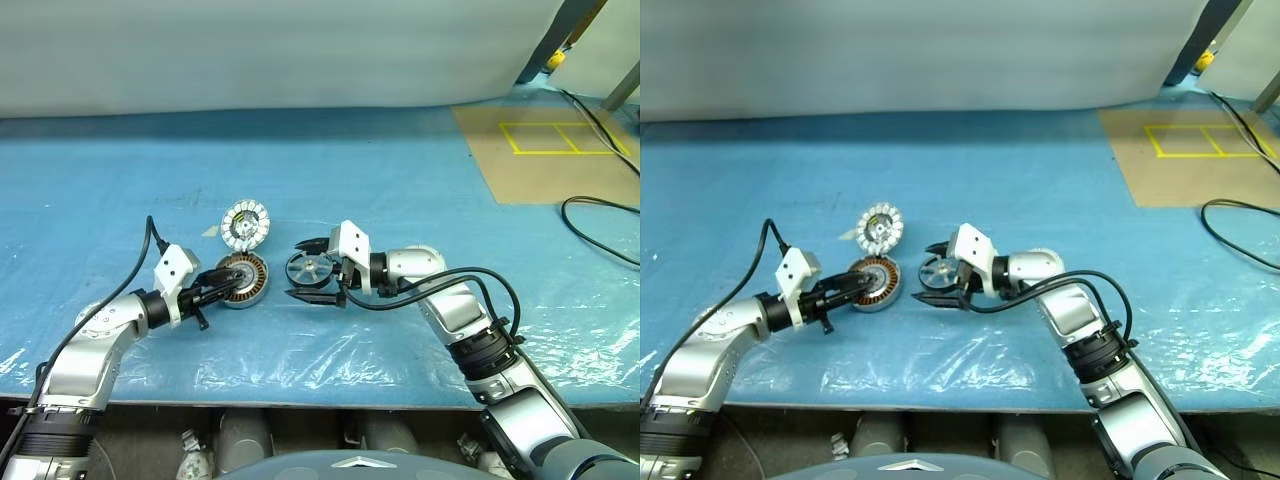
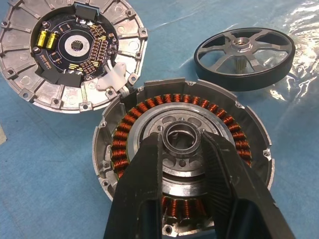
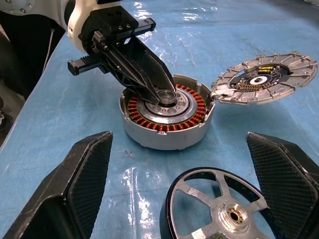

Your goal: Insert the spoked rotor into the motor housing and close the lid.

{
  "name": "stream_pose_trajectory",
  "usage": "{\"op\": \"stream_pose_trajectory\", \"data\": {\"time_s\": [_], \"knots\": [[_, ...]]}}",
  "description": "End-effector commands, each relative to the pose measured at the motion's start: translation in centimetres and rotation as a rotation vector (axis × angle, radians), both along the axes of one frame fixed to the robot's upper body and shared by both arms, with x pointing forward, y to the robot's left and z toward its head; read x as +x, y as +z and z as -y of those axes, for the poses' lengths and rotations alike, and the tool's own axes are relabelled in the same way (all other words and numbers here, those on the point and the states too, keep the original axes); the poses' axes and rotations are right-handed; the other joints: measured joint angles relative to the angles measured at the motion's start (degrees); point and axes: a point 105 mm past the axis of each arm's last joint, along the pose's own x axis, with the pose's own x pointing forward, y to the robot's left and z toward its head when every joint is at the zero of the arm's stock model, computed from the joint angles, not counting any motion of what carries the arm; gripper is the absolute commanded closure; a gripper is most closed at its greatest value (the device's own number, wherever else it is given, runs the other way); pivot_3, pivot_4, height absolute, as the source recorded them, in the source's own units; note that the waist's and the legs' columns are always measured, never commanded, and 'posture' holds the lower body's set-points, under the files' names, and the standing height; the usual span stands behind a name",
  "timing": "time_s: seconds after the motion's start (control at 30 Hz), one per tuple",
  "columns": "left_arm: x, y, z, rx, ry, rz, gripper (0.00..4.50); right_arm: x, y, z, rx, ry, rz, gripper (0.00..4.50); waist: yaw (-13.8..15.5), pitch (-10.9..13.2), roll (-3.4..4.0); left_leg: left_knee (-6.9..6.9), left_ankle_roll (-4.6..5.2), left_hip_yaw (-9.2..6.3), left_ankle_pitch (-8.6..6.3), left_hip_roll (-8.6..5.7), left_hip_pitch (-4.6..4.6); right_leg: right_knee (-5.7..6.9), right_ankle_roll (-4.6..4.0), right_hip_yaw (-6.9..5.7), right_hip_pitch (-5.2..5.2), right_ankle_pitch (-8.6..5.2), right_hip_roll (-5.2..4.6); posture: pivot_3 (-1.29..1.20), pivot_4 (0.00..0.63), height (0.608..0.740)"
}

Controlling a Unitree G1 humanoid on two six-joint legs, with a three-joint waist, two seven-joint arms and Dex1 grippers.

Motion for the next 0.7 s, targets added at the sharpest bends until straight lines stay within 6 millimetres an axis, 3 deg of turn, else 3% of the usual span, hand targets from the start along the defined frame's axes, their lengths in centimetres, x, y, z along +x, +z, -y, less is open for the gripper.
{"op": "stream_pose_trajectory", "data": {"time_s": [0.03,0.1,0.23,0.33,0.53,0.7], "knots": [[0.2,1.9,0.0,-0.074,0.026,0.039,2.39,-0.1,0.5,-0.3,0.019,0.011,0.027,0.0,-0.01,0.0,0.0,0.0,0.0,0.0,0.0,0.0,0.0,0.0,0.0,0.0,0.0,0.0,0.0,0.0,0.15,0.74],[0.3,2.8,-0.3,-0.123,0.045,0.048,1.73,-0.1,0.4,-0.2,0.019,0.008,0.025,0.0,-0.01,0.0,0.0,0.0,0.0,0.0,0.0,0.01,-0.01,0.0,0.0,0.0,-0.01,0.0,0.0,0.0,0.15,0.74],[0.4,3.6,-1.1,-0.16,0.087,0.057,1.73,0.0,0.2,-0.3,0.015,0.008,0.025,0.0,-0.02,0.0,0.0,-0.01,0.0,0.0,0.0,0.0,-0.04,0.0,0.0,0.0,-0.01,0.0,0.0,0.0,0.15,0.74],[0.3,3.3,-0.8,-0.167,0.091,0.041,2.36,0.0,0.1,-0.4,0.014,0.01,0.027,0.0,0.0,0.0,0.0,0.0,0.0,0.0,0.0,-0.01,-0.04,-0.01,0.0,0.0,-0.01,0.0,0.0,0.0,0.15,0.74],[0.2,3.1,0.5,-0.162,0.071,0.031,4.46,0.1,0.1,-0.4,0.012,0.009,0.032,0.0,0.0,0.0,0.0,-0.01,0.0,0.0,0.0,0.0,-0.04,-0.02,0.0,-0.01,-0.01,0.0,0.0,0.0,0.15,0.74],[0.6,3.2,1.6,-0.12,0.065,0.037,4.49,0.2,0.2,-0.4,0.015,0.007,0.038,0.0,0.0,0.0,0.0,0.0,0.0,0.0,0.0,0.0,-0.04,-0.01,0.0,-0.01,-0.01,0.0,0.0,0.0,0.15,0.74]]}}
